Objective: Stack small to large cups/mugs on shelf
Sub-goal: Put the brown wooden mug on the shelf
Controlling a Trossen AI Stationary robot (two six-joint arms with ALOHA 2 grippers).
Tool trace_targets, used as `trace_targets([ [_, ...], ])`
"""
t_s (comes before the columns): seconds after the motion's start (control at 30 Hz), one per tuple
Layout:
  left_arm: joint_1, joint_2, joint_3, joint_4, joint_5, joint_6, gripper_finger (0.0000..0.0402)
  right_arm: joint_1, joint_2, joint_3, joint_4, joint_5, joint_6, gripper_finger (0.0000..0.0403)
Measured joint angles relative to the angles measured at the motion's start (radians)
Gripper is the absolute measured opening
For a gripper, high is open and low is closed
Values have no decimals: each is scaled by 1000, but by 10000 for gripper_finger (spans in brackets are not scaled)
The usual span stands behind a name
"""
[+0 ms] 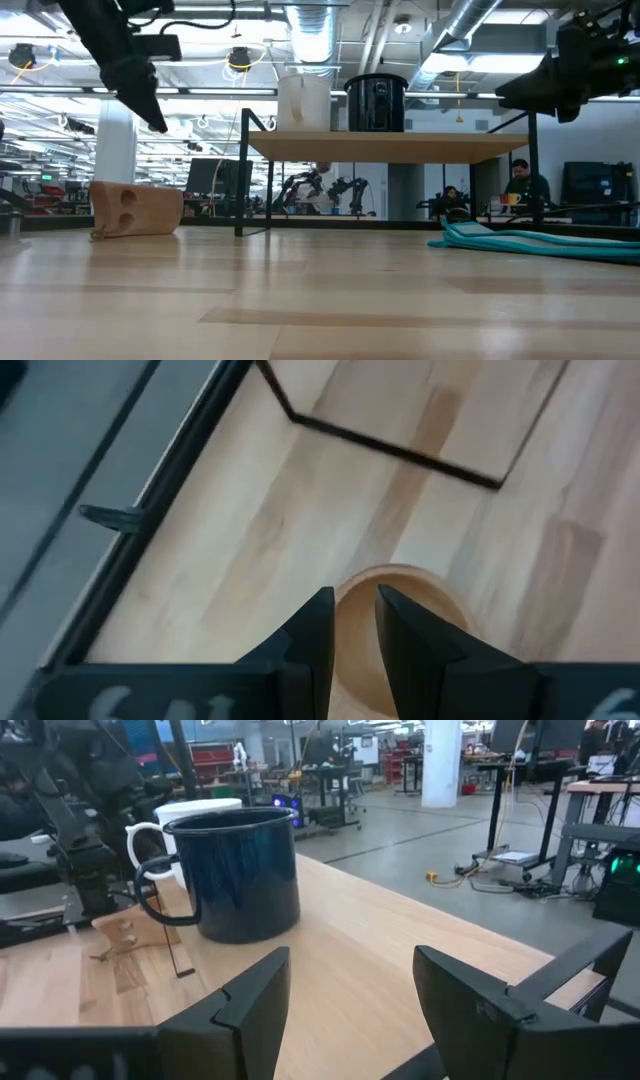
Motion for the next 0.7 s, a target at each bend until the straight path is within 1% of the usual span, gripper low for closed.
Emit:
trace_targets([
  [0.23,0,100,10,-12,-2,45,69,0,0,0,9,-4,0,235],
  [0.37,11,141,10,-13,-2,59,69,0,0,0,12,-57,4,235],
  [0.47,36,160,10,-13,-1,91,69,0,0,0,14,-84,4,235],
  [0.7,112,173,10,-23,6,181,69,0,0,0,14,-91,6,235],
])
